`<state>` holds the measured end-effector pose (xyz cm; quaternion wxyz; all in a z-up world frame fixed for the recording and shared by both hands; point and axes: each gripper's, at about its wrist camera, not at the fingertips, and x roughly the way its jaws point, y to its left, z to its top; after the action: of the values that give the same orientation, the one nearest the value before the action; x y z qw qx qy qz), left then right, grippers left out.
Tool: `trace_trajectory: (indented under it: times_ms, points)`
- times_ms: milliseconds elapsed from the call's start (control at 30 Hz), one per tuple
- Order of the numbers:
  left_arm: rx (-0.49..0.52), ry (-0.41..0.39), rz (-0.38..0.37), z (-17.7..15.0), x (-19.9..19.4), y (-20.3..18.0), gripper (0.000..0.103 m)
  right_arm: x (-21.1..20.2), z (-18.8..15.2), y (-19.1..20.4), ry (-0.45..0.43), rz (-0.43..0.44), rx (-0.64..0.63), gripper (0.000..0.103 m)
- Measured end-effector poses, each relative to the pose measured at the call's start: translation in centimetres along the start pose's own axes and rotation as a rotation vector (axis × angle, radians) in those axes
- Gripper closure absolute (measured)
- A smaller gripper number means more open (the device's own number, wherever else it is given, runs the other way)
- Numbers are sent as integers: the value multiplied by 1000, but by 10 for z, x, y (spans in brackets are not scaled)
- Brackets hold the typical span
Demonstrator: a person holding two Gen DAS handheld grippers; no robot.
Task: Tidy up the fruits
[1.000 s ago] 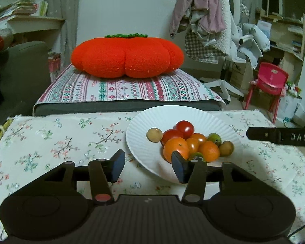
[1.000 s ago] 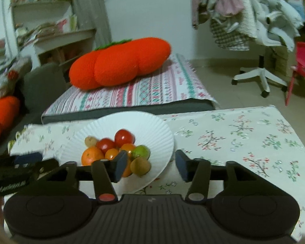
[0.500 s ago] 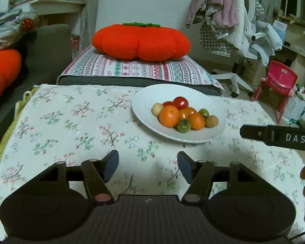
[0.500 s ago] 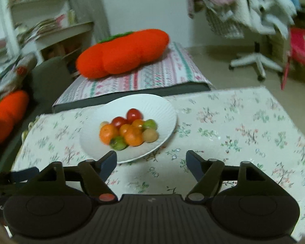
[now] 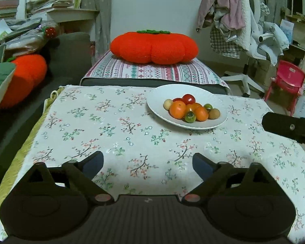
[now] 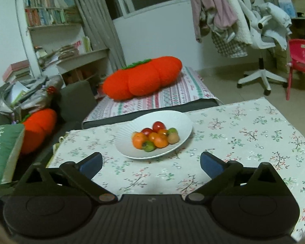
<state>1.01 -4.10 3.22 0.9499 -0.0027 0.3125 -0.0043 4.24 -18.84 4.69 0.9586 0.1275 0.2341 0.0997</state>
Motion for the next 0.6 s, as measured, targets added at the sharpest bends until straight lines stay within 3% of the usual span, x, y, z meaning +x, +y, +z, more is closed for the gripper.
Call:
trace_trajectory:
  times_ms: [233, 600]
  points:
    - [-40, -13, 14, 0, -16, 7, 15, -12, -11, 13, -3, -47, -68, 0]
    - [-1, -15, 20, -8, -13, 7, 15, -2, -21, 9, 52, -83, -80, 0]
